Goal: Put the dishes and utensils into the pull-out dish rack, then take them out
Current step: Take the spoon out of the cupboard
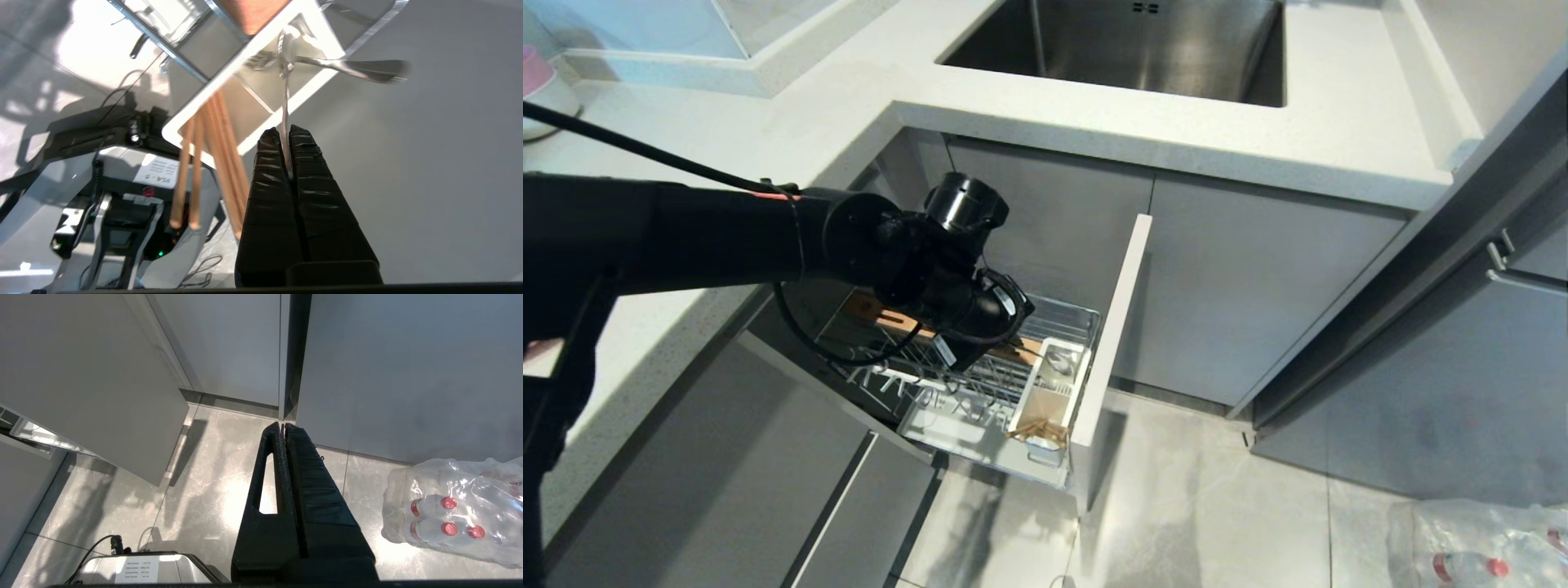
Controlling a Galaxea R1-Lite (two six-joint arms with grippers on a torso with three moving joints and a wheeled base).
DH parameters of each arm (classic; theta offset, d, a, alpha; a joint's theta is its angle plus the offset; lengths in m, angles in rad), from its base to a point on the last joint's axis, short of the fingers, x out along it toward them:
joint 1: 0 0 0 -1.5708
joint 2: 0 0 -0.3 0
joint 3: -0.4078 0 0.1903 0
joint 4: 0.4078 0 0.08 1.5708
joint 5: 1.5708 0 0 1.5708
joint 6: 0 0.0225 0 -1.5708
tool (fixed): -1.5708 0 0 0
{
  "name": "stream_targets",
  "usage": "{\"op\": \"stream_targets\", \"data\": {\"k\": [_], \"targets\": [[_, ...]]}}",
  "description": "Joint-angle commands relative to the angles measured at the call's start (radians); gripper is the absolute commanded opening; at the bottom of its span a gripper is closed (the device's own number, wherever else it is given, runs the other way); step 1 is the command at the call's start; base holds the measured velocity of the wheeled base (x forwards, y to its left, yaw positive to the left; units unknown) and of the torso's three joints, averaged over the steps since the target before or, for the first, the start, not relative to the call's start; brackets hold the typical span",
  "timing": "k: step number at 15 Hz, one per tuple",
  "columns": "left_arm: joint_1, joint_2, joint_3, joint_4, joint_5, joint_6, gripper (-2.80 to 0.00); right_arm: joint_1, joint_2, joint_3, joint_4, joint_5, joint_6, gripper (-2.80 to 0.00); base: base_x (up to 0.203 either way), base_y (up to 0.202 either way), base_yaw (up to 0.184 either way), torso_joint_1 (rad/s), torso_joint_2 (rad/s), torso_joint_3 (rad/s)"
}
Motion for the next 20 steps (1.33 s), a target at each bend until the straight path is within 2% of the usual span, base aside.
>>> {"op": "stream_targets", "data": {"k": [1, 10, 20], "targets": [[-0.001, -0.051, -0.004, 0.006, 0.000, -0.005, -2.80, 0.000, 0.002, 0.000, 0.000, 0.000, 0.000, -2.80, 0.000, 0.000, 0.000, 0.000, 0.00, 0.000], [-0.021, -0.164, -0.033, 0.092, 0.006, 0.006, -2.80, 0.000, 0.002, 0.000, 0.000, 0.000, 0.000, -2.80, 0.000, 0.000, 0.000, 0.000, 0.00, 0.000], [-0.050, -0.438, -0.049, 0.101, 0.214, 0.086, -2.80, 0.000, 0.002, 0.000, 0.000, 0.000, 0.000, -2.80, 0.000, 0.000, 0.000, 0.000, 0.00, 0.000]]}}
